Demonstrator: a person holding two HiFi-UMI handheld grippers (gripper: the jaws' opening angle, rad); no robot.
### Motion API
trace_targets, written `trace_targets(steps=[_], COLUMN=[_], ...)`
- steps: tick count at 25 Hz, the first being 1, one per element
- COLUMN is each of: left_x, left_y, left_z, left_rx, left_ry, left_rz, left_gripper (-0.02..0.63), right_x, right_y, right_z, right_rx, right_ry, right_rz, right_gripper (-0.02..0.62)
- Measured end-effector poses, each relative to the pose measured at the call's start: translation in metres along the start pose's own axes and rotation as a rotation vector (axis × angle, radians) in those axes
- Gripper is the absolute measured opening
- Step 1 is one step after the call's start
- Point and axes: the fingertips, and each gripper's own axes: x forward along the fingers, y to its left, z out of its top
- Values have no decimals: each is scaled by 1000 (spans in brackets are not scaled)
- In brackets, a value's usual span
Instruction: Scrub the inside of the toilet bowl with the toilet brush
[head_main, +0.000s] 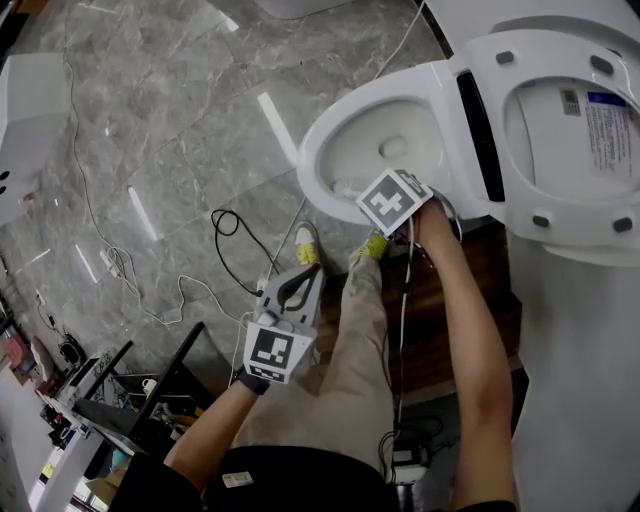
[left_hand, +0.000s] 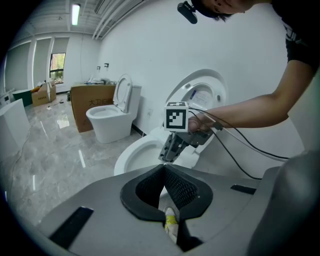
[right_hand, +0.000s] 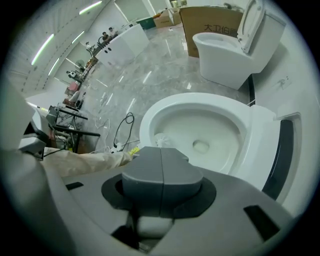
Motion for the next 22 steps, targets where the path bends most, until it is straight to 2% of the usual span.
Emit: trace_targets(steps=[6, 9, 13, 16, 18, 20, 22], left_x=[1, 2, 3, 4, 3, 3, 3], left_y=[1, 1, 2, 5, 5, 3, 1], left_z=[1, 1, 3, 0, -2, -2, -2], left_rx=[-10, -10, -7, -9, -19, -26, -30], left_ry=[-13, -12, -14, -5, 0, -7, -11], left_rz=[-2, -3, -3, 1, 9, 12, 8], left_gripper=[18, 18, 18, 18, 18, 18, 18], right_x=[1, 5, 9, 16, 16, 6, -7], right_y=[-1, 1, 2, 4, 4, -5, -26], right_z=[-6, 1, 20, 9, 8, 1, -17], right_rx=[119, 154, 162, 258, 246, 189, 214], right_ry=[-9, -69, -207, -227, -269, -314, -363], right_rz=[-17, -13, -33, -9, -12, -53, -110], right_gripper=[160, 158, 158, 156, 158, 158, 158])
